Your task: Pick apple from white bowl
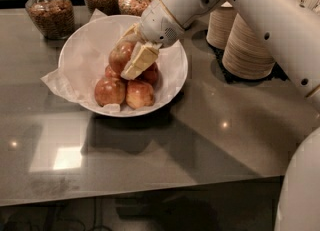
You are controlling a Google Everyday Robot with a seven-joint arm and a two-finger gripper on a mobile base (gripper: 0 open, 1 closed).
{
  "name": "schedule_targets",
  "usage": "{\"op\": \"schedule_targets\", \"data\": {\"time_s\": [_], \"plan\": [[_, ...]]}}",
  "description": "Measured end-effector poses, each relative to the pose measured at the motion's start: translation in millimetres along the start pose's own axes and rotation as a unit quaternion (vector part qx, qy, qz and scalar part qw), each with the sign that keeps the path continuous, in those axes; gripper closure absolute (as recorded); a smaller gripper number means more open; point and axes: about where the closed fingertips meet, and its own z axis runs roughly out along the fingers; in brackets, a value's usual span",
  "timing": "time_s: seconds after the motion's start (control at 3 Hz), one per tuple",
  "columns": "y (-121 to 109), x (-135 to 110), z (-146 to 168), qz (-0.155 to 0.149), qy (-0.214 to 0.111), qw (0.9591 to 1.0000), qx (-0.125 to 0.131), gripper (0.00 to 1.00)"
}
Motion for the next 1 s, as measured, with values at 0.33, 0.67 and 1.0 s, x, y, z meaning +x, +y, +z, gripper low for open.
{"op": "schedule_targets", "data": {"time_s": [0.33,0.67,1.0], "plan": [[-1.6,-16.7,-32.2,-0.026,-0.064,0.997,0.033,1.0],[-1.3,-31.5,-72.7,-0.048,-0.109,0.9909,0.063,1.0],[-1.3,-31.5,-72.6,-0.048,-0.109,0.9909,0.063,1.0]]}}
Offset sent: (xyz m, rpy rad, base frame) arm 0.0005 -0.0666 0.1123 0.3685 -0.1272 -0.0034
